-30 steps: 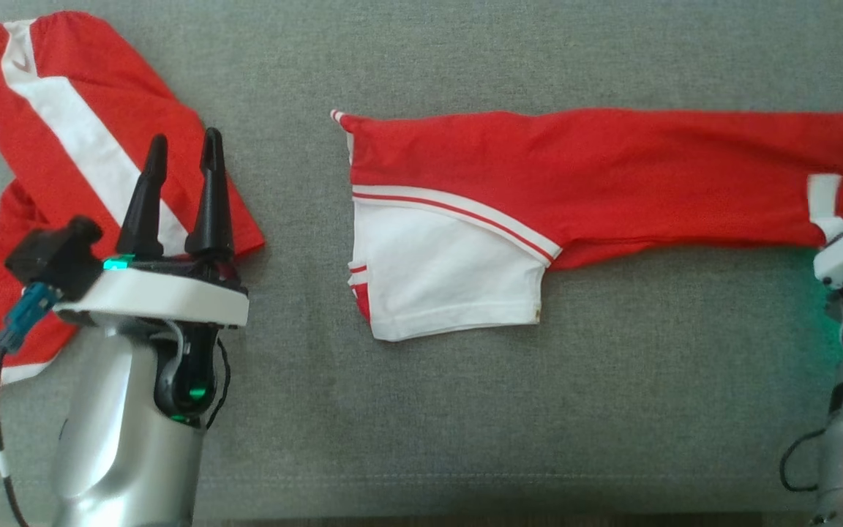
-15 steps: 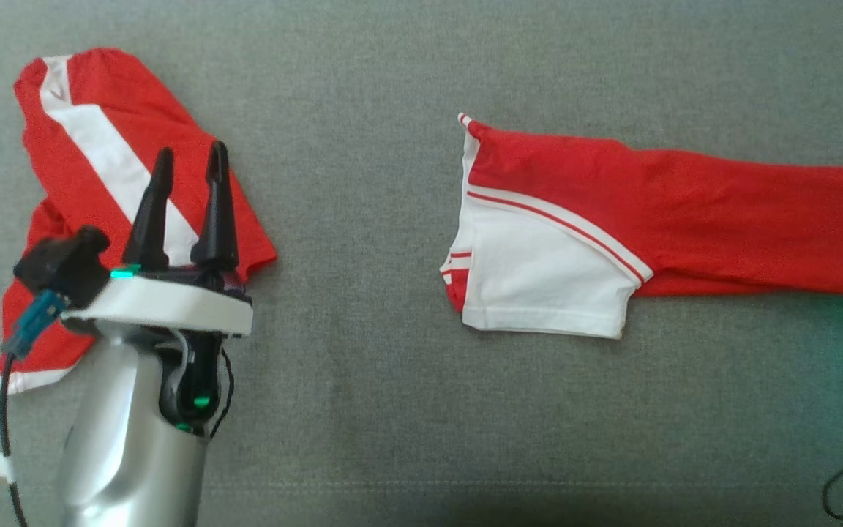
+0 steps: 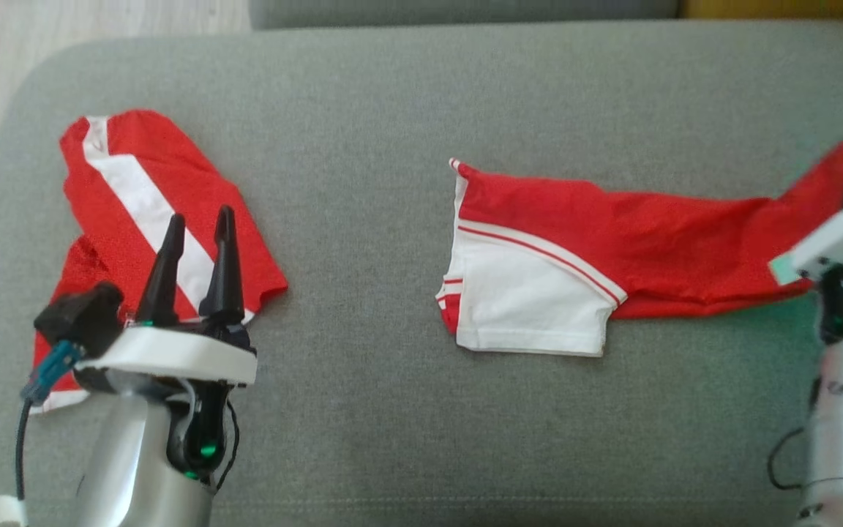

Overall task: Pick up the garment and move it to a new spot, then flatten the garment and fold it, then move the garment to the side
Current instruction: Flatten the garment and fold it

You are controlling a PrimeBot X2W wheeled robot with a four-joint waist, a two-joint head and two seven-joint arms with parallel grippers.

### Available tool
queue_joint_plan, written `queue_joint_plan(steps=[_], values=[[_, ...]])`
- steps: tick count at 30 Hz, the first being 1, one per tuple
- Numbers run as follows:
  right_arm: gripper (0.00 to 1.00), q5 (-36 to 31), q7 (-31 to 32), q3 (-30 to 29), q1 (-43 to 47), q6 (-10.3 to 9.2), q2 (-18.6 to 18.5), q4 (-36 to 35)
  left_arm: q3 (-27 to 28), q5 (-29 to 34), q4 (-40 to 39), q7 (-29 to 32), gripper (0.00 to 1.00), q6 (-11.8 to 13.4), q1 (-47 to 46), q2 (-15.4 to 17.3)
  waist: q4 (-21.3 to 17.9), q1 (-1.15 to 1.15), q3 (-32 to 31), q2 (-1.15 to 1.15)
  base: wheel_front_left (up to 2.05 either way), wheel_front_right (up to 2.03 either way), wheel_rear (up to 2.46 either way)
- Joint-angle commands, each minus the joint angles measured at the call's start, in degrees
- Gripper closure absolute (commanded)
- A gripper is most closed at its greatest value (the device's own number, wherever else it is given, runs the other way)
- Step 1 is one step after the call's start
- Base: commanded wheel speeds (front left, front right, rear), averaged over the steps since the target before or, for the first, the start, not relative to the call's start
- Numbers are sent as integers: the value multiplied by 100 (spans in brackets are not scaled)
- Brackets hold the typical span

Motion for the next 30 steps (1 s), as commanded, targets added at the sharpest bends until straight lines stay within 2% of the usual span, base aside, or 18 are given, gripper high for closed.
queue_joint_plan(steps=[1,9,16,21,30], values=[[100,162,13,320,-247,-5,-40,-209,245,-53,-169,-30,0,-36,-76,41,-6,0,-138,0,0,0,0],[100,1854,200,2095,4,-5,-39,-423,240,-78,-148,-30,0,-36,130,27,72,0,-417,0,0,0,0],[100,3106,-11,3373,275,-5,-39,-362,141,-244,-209,-30,0,-9,183,25,276,0,-450,0,0,0,0],[100,3851,-419,4276,326,-5,-39,22,1,-388,-187,-30,0,12,153,24,478,0,-367,0,0,0,0],[100,4978,-1303,5431,15,-5,-39,1183,-195,-507,-150,-30,0,39,14,24,893,0,-109,0,0,0,0]])
